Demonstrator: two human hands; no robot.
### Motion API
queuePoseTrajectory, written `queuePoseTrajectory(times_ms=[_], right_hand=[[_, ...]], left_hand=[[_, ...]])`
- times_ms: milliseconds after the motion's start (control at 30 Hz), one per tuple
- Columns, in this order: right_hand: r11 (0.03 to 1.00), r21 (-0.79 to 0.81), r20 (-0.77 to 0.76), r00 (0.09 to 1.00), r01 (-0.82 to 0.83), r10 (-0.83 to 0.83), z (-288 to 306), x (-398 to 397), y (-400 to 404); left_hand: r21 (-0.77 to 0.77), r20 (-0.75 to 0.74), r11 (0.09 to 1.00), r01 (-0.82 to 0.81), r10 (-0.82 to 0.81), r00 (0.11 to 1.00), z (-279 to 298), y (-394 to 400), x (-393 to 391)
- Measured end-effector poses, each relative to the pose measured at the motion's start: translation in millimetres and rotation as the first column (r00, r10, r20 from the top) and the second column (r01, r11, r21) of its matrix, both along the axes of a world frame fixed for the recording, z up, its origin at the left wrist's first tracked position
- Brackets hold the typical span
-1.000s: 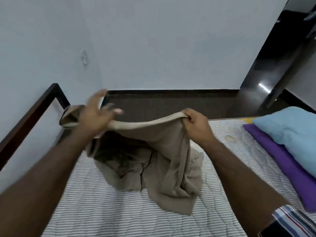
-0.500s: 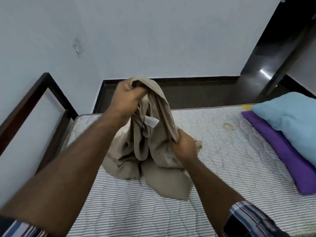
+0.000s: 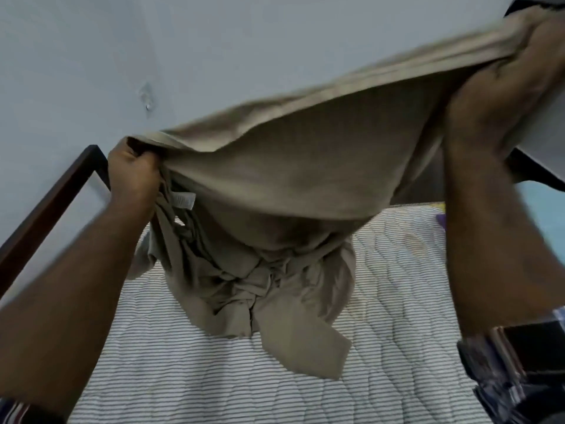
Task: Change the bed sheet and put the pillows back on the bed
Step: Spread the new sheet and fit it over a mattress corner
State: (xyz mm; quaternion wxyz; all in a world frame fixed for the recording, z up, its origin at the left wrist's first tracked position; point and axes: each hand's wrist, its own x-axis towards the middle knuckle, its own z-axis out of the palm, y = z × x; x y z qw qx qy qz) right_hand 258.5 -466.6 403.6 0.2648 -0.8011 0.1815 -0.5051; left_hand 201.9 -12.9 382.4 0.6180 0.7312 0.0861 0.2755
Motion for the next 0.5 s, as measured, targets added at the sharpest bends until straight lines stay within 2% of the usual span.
queuePoseTrajectory(times_ms=[33, 67, 100, 133, 167, 200, 233, 267, 300, 333, 367, 400, 467, 500], right_hand=[[0.996, -0.056, -0.036, 0.997, -0.074, 0.072, -4, -8, 13], [0.976, -0.099, -0.136, 0.974, -0.195, 0.181, -14, -24, 28], [0.940, -0.139, -0.362, 0.900, -0.312, 0.245, -31, -38, 41], [0.885, -0.148, -0.650, 0.718, -0.441, 0.249, -52, -55, 51], [0.856, -0.103, -0.819, 0.531, -0.506, 0.216, -71, -70, 52], [0.864, -0.078, -0.844, 0.494, -0.498, 0.209, -81, -80, 48], [0.900, -0.043, -0.766, 0.592, -0.434, 0.250, -79, -84, 44], [0.938, 0.011, -0.590, 0.755, -0.348, 0.287, -69, -81, 36], [0.966, 0.033, -0.380, 0.891, -0.258, 0.251, -54, -80, 29], [0.978, 0.030, -0.203, 0.957, -0.206, 0.207, -37, -77, 25], [0.976, 0.055, -0.099, 0.971, -0.212, 0.217, -20, -76, 27], [0.964, 0.096, -0.082, 0.963, -0.248, 0.256, -11, -76, 36], [0.905, 0.153, -0.195, 0.885, -0.397, 0.422, -9, -81, 73], [0.851, 0.155, -0.239, 0.817, -0.502, 0.525, -11, -84, 96]], left_hand=[[-0.015, 0.012, 1.000, -0.018, 0.018, 1.000, 2, 1, 3], [-0.014, 0.026, 0.999, -0.040, 0.041, 0.999, 2, 5, 5], [-0.014, 0.032, 0.998, -0.066, 0.067, 0.997, 3, 11, 3], [-0.018, 0.023, 0.995, -0.097, 0.098, 0.995, 2, 19, 2], [-0.012, 0.011, 0.993, -0.119, 0.119, 0.993, 0, 28, 1], [0.003, -0.001, 0.991, -0.136, 0.136, 0.991, -1, 35, -2], [0.030, -0.021, 0.988, -0.151, 0.152, 0.988, -2, 43, -1], [0.059, -0.037, 0.985, -0.163, 0.165, 0.986, -2, 50, 1], [0.094, -0.047, 0.979, -0.183, 0.188, 0.981, -1, 54, 3], [0.127, -0.051, 0.973, -0.193, 0.201, 0.978, 2, 53, 3], [0.152, -0.051, 0.971, -0.184, 0.194, 0.980, 5, 48, 2], [0.185, -0.047, 0.972, -0.145, 0.156, 0.987, 9, 37, -2], [0.266, -0.066, 0.960, 0.086, -0.071, 0.995, 15, -5, -17], [0.334, -0.134, 0.907, 0.256, -0.223, 0.966, 14, -30, -23]])
